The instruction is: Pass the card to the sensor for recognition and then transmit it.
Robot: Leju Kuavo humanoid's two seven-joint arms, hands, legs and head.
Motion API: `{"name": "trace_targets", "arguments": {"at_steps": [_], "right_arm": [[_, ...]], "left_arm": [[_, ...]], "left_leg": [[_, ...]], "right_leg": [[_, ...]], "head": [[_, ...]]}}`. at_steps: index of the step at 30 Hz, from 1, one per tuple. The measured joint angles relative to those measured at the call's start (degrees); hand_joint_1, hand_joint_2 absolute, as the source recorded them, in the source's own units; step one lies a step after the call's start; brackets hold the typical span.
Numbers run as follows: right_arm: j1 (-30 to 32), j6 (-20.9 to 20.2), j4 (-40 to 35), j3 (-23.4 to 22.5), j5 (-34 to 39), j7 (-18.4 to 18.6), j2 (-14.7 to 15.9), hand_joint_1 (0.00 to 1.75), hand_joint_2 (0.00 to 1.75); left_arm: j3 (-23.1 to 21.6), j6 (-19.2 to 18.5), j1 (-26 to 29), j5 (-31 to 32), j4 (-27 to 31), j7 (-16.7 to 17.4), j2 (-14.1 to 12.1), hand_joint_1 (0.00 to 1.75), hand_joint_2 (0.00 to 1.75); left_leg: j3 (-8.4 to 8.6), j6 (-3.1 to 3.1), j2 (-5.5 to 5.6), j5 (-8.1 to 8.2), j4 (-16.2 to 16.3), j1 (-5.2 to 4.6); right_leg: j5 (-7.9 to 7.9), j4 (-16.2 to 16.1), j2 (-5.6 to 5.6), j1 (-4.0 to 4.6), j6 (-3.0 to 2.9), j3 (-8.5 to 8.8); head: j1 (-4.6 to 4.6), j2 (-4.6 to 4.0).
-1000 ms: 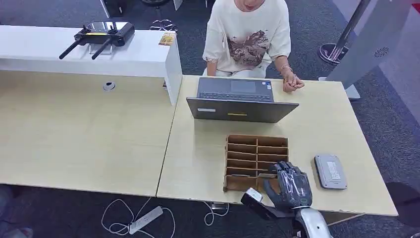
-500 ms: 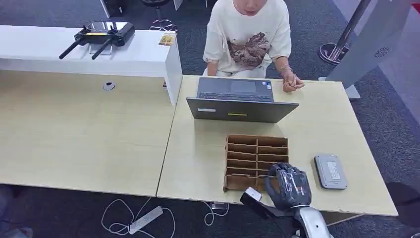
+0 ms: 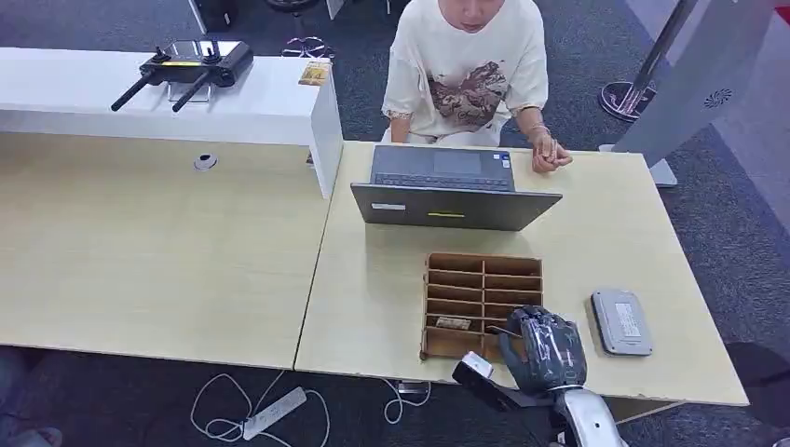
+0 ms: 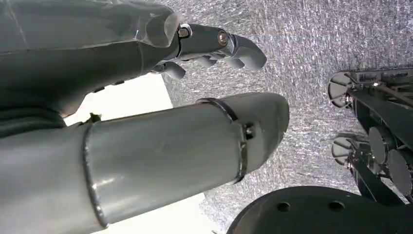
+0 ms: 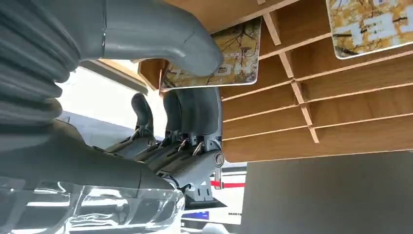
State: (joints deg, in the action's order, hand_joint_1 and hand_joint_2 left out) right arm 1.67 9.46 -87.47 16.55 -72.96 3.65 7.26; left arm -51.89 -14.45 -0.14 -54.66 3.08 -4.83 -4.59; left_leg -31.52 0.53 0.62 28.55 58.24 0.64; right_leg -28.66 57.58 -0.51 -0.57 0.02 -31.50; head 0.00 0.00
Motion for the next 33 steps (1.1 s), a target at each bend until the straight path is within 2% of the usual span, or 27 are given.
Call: {"name": "trace_targets", "arguments": {"at_steps": [4, 8, 11, 16, 27, 31, 33], "right_arm": [[0.00, 0.22, -0.02, 0.00, -0.13, 0.15, 0.02, 1.31, 1.75], [0.00, 0.57, -0.48, 0.00, -0.13, 0.20, 0.09, 1.40, 1.75], [0.02, 1.09, -1.23, 0.00, 0.33, -0.44, 0.13, 1.38, 1.75], [0.22, 1.66, -2.97, -0.09, 1.33, -2.75, 0.17, 1.41, 1.75], [1.05, 2.99, -7.89, -1.88, 7.19, -9.44, 0.77, 1.38, 1.75], [1.46, 3.15, -9.97, -2.67, 8.94, -11.35, 0.85, 1.45, 1.75], [1.46, 3.21, -10.91, -3.04, 9.51, -12.13, 0.87, 1.55, 1.75]], "left_arm": [[-0.04, 0.00, 0.00, 0.00, 0.00, -0.02, 0.00, 0.00, 0.00], [-0.26, 0.00, 0.00, 0.00, 0.00, -0.04, -0.02, 0.00, 0.00], [-0.39, 0.00, -0.01, 0.00, 0.00, -0.07, -0.02, 0.00, 0.00], [-0.55, 0.00, -0.01, -0.37, 0.00, -0.28, -0.02, 0.00, 0.00], [-1.44, 0.00, -0.01, -1.22, 0.00, -0.55, -0.02, 0.00, 0.00], [-1.57, 0.02, 0.00, -1.49, 0.00, -0.55, -0.02, 0.00, 0.00], [-1.64, 0.04, -0.02, -1.57, 0.00, -0.55, -0.02, 0.00, 0.00]], "left_leg": [[0.00, 0.00, 0.00, 0.00, 0.00, 0.00], [0.00, 0.00, 0.00, 0.00, 0.00, 0.00], [0.00, 0.00, 0.00, 0.00, 0.00, 0.00], [0.01, 0.00, 0.00, 0.00, 0.00, 0.00], [0.01, 0.00, 0.00, 0.00, 0.00, 0.00], [0.01, 0.00, 0.00, 0.00, 0.00, 0.00], [0.01, 0.00, -0.01, 0.00, 0.00, 0.00]], "right_leg": [[0.00, 0.00, 0.00, 0.00, 0.00, 0.00], [0.00, 0.00, 0.00, 0.00, 0.00, 0.00], [0.00, 0.00, 0.00, 0.00, 0.00, -0.01], [0.00, 0.00, 0.00, 0.00, 0.00, -0.01], [0.00, 0.00, 0.01, 0.00, 0.00, -0.01], [0.00, 0.00, 0.00, 0.00, 0.00, -0.01], [0.00, 0.00, 0.01, 0.00, 0.00, -0.01]], "head": [[0.00, 0.00], [0.00, 0.00], [0.00, 0.00], [0.00, 0.00], [0.00, 0.00], [0.00, 0.00], [0.00, 0.00]]}}
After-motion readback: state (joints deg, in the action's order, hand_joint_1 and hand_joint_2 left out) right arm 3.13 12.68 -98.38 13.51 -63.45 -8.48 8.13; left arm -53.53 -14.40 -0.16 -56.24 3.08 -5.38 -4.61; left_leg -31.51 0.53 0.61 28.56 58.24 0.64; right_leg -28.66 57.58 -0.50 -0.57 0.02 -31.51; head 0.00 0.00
